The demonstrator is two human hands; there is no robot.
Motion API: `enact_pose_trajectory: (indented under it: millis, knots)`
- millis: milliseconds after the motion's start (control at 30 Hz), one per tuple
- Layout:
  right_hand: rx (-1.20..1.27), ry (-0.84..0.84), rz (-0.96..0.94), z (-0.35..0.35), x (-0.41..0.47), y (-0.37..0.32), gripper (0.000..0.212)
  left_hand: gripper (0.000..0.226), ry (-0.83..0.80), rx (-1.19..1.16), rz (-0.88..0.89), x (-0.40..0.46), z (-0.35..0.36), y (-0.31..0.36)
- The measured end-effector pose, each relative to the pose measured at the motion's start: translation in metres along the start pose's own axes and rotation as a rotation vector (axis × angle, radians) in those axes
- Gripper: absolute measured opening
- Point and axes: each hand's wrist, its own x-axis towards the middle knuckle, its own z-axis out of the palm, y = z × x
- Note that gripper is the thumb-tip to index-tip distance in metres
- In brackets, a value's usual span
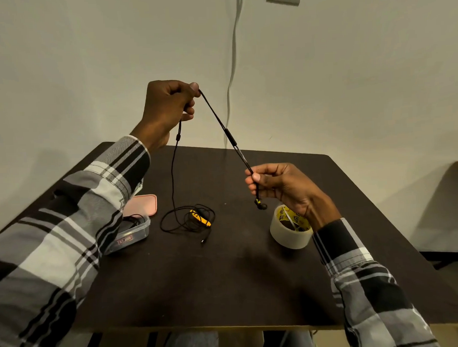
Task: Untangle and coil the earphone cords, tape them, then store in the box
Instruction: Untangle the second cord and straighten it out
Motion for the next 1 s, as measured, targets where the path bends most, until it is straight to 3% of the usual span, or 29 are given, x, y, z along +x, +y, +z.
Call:
enact_pose_trajectory:
  millis: [133, 267, 433, 567, 767, 1000]
  knots:
    - [-0.030, 0.018, 0.017, -0.005, -0.002, 0.008, 0.034, 0.023, 0.018, -0.011, -0.007, 0.003, -0.001, 0.000]
    - [-0.162, 0.066, 0.055, -0.010, -0.004, 0.013, 0.021, 0.022, -0.017, 0.014, 0.000, -0.002, 0.000, -0.003]
    - [-0.463, 0.123, 0.005, -0.005, 0.002, -0.005, 0.032, 0.021, -0.327, 0.214, 0.085, -0.022, 0.005, 0.000]
    - [-0.350, 0.104, -0.180, 0.019, 0.002, -0.037, 0.029, 0.023, -0.454, 0.260, 0.133, -0.038, 0.024, 0.005]
    - [-0.308, 0.188, -0.331, 0.047, 0.007, -0.057, 0.022, 0.020, -0.457, 0.215, 0.118, -0.038, 0.024, 0.007]
    - [-0.289, 0.254, -0.338, 0.028, 0.004, -0.070, 0.013, 0.027, -0.375, 0.137, 0.011, -0.035, -0.009, -0.004]
